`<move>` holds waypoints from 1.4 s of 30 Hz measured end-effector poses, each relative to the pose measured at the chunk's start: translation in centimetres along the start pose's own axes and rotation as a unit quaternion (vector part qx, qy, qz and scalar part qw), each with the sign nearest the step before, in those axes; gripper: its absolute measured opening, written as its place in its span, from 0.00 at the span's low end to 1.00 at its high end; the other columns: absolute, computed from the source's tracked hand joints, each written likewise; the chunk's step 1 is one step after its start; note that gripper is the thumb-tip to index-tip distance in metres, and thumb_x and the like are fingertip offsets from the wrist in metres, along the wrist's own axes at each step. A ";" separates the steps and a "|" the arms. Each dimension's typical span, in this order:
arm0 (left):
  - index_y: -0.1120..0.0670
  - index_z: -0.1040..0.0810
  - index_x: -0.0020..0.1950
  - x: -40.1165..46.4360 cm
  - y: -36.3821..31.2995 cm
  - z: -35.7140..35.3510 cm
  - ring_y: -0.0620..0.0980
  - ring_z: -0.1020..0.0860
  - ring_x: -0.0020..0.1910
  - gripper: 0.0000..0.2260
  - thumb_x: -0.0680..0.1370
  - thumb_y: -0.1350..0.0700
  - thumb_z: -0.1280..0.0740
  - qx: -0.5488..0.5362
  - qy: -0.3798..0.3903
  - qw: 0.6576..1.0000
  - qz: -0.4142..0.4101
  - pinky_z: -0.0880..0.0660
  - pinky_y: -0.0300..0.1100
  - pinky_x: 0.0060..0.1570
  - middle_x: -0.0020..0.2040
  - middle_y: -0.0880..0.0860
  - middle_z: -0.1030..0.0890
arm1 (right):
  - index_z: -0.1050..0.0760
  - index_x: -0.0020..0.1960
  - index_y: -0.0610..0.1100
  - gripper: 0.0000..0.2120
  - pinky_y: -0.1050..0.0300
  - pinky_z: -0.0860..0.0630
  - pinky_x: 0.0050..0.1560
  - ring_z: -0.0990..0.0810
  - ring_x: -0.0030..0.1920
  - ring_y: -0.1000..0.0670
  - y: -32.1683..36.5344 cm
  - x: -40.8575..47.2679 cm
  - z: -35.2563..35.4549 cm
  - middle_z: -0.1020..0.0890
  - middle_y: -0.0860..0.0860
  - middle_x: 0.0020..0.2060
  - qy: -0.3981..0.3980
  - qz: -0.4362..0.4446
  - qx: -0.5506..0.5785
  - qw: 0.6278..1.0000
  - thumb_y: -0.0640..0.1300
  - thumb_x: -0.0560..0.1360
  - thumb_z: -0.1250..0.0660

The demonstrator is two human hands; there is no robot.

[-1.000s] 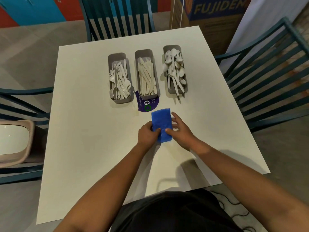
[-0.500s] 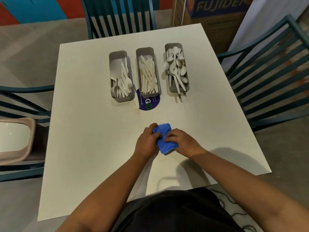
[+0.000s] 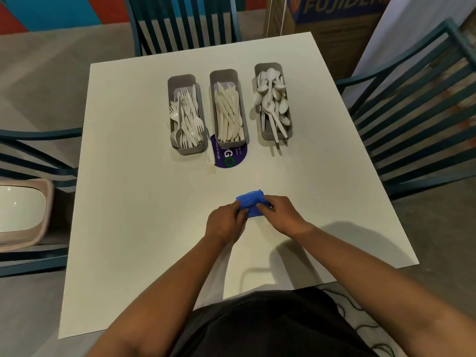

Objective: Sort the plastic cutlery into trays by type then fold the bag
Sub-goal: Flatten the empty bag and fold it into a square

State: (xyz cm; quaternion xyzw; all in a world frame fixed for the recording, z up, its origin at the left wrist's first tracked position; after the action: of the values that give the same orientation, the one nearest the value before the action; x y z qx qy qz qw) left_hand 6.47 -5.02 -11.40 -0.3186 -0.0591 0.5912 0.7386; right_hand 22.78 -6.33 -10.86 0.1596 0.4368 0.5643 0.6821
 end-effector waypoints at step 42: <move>0.60 0.27 0.63 2.4 -3.9 1.5 0.54 0.20 0.51 0.17 0.78 0.52 0.34 -0.421 0.053 0.888 0.177 0.23 0.48 0.55 0.56 0.60 0.19 | 0.29 0.57 0.47 0.14 0.45 0.24 0.61 0.21 0.56 0.43 1.2 2.9 0.8 0.20 0.45 0.54 0.027 -0.083 0.304 0.949 0.39 0.73 0.32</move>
State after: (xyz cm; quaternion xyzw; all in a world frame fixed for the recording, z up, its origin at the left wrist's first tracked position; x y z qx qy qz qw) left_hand 9.73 -2.59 -8.86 -0.6356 -0.2059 0.6138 0.4206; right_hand 22.54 -3.08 -10.76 0.3077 0.6176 0.3501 0.6335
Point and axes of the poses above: each hand's wrist, its own x-axis towards the middle knuckle, its own z-axis out of the back of the hand, y = z × x, the point moved 1 cm from there along x, towards the middle knuckle
